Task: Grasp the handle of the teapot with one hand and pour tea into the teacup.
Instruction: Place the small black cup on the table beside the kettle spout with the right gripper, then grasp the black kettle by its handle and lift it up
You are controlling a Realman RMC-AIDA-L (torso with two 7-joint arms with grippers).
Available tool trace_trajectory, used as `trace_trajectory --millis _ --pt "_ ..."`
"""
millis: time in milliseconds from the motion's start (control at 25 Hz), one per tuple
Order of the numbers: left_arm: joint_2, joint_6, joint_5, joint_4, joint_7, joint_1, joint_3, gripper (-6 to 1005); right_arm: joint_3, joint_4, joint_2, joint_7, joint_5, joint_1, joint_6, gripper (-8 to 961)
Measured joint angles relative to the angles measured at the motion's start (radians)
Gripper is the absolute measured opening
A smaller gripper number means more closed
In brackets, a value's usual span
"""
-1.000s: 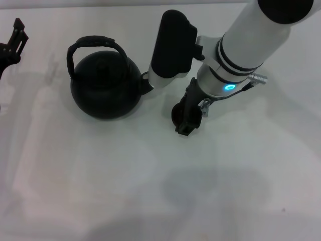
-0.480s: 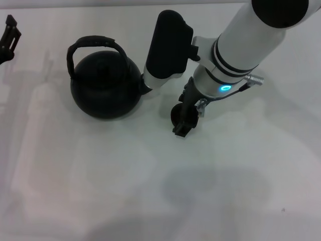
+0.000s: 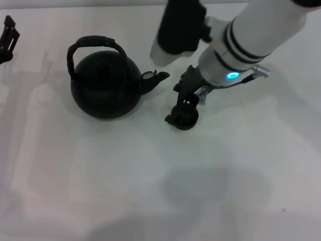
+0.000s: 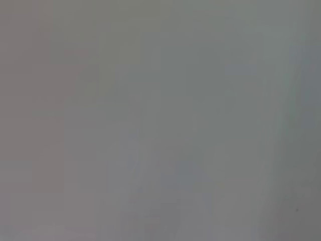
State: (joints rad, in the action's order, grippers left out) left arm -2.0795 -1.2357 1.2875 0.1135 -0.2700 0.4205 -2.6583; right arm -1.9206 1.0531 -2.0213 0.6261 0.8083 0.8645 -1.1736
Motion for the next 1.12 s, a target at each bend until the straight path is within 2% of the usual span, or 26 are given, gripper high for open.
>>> trace_trajectory --millis 360,520,640,760,880,960,1080,1120 --pt "0.001 0.002 0.002 -0.004 0.001 -0.001 0.000 802 0.207 0.045 0.005 0.086 0.000 -0.119 -0.048 852" --pt "0.002 0.005 0.003 -0.007 0.006 -0.004 0.000 803 0.350 0.060 0.006 0.143 0.021 -0.196 -0.051 851" --pt "0.001 0.005 0.003 -0.008 0.027 -0.001 0.000 803 0.474 0.079 0.006 0.227 0.097 -0.282 -0.024 851" --pt "0.001 0.007 0.003 -0.008 0.082 0.009 0.000 804 0.618 0.060 0.007 0.350 0.246 -0.358 0.018 850" --pt "0.000 0.008 0.000 -0.003 0.150 0.017 -0.002 804 0.773 -0.027 0.007 0.509 0.449 -0.415 0.065 849" --pt "-0.001 0.007 -0.003 0.007 0.189 0.018 -0.005 804 0.881 -0.133 0.008 0.637 0.611 -0.435 0.087 848" --pt "-0.002 0.005 -0.003 0.025 0.213 0.015 -0.005 805 1.057 -0.367 0.009 0.916 0.873 -0.448 0.093 847" --pt "-0.003 0.002 0.011 0.049 0.233 0.011 0.008 807 1.077 -0.397 0.009 0.961 0.897 -0.449 0.094 846"
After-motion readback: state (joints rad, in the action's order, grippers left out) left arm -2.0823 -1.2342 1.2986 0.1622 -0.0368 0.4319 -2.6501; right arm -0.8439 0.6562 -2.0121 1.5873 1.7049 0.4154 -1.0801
